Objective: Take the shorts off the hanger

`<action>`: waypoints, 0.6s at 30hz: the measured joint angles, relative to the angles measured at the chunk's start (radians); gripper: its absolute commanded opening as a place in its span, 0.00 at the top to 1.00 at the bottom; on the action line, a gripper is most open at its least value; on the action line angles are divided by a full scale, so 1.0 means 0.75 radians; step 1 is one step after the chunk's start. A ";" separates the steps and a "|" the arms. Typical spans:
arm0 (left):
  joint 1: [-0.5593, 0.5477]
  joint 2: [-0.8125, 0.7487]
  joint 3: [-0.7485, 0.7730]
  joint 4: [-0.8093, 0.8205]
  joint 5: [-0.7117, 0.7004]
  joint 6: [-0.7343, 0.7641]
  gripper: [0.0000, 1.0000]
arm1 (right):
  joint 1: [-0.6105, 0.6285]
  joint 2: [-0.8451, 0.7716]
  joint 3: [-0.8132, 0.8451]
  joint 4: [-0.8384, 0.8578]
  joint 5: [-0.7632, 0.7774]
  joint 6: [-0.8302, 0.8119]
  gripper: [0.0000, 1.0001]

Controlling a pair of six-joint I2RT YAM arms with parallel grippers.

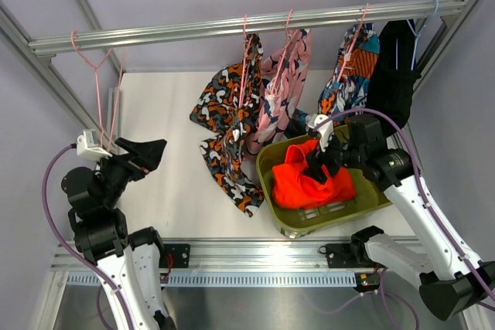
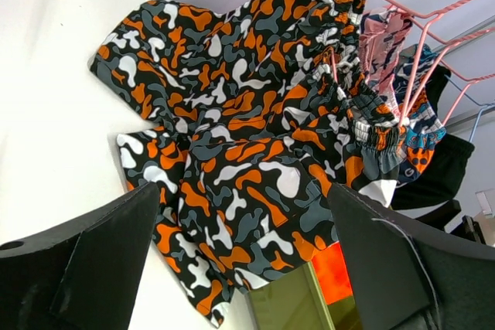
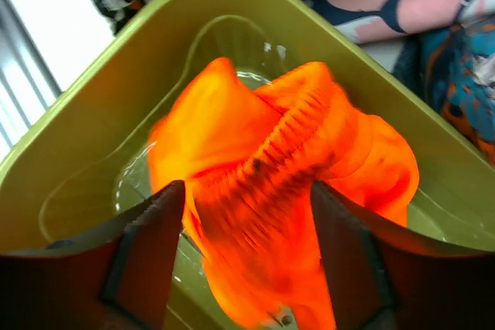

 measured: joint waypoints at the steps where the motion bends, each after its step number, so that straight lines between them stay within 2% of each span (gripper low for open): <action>1: 0.000 0.002 -0.001 0.003 0.002 -0.005 0.05 | 0.000 -0.001 0.001 -0.006 -0.023 -0.003 0.20; 4: -0.006 0.022 -0.003 0.010 0.002 -0.014 0.06 | 0.000 0.003 0.014 -0.029 -0.081 -0.006 0.16; 10: -0.082 0.086 -0.010 -0.001 -0.035 -0.022 0.08 | 0.001 0.032 0.126 -0.054 -0.253 0.008 0.15; 14: -0.226 0.123 -0.010 -0.026 -0.120 -0.023 0.08 | 0.000 0.071 0.181 -0.052 -0.336 0.033 0.14; 18: -0.466 0.148 -0.008 -0.042 -0.274 -0.042 0.09 | 0.000 0.104 0.200 -0.049 -0.374 0.068 0.14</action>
